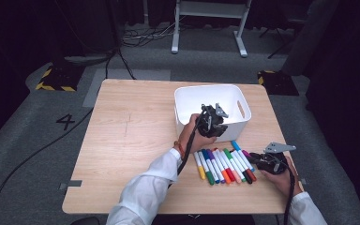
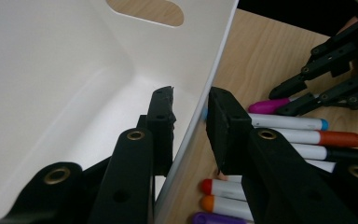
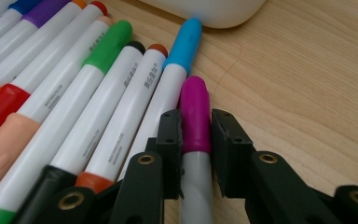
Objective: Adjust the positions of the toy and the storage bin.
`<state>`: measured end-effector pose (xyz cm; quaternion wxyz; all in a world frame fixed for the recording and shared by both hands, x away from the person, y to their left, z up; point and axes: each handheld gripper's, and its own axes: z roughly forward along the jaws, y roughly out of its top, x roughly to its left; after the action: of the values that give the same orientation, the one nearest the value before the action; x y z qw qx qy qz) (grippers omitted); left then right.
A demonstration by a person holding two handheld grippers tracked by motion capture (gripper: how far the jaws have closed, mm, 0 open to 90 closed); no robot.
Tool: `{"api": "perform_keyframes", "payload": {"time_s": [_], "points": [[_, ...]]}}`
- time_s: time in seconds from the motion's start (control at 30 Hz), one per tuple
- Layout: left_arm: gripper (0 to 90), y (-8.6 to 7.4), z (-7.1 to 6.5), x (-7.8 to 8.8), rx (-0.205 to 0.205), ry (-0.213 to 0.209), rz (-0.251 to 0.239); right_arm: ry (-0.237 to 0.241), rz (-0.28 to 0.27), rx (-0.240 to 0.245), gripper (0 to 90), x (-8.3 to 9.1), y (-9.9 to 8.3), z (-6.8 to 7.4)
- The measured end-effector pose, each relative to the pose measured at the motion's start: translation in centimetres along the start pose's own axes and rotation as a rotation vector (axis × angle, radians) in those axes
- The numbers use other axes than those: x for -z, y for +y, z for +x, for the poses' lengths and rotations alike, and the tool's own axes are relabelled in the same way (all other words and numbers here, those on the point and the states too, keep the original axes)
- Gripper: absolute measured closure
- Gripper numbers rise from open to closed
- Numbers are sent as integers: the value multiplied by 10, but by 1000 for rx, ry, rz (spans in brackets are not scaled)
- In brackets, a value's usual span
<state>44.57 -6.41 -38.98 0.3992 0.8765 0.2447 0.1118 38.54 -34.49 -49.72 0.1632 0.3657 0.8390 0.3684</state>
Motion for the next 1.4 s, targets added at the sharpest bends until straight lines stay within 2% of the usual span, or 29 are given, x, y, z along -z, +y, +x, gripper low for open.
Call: {"api": "perform_keyframes", "payload": {"time_s": [0.2, 0.57, 0.73, 0.83, 1.13, 1.2, 1.23, 1.33, 1.37, 1.4], "points": [[689, -4, -20, 3, 25, 22, -13, -11, 8, -4, 743, 3, -1, 6], [678, -8, -36, 6, 27, 4, -14, -22, 12, -19, 743, 8, -6, 17], [676, -10, -44, 7, 41, -6, -17, -25, 17, -17, 743, 9, -6, 19], [665, -11, -49, 7, 28, -8, -8, -26, 18, -19, 743, 9, -6, 19], [657, -12, -59, 8, 35, -10, -27, -23, 17, -12, 743, 8, -5, 22], [622, -12, -61, 8, 31, 10, -23, -25, 17, -11, 743, 8, -5, 22], [577, -12, -61, 8, 27, 23, -19, -22, 17, -12, 743, 8, -5, 22], [535, -13, -59, 9, 30, -15, -36, -20, 15, -11, 743, 8, -5, 21], [442, -14, -59, 14, 17, -12, -51, -21, 15, -11, 743, 8, -5, 21], [399, -14, -59, 14, 17, -12, -51, -21, 15, -11, 743, 8, -5, 21]]}}
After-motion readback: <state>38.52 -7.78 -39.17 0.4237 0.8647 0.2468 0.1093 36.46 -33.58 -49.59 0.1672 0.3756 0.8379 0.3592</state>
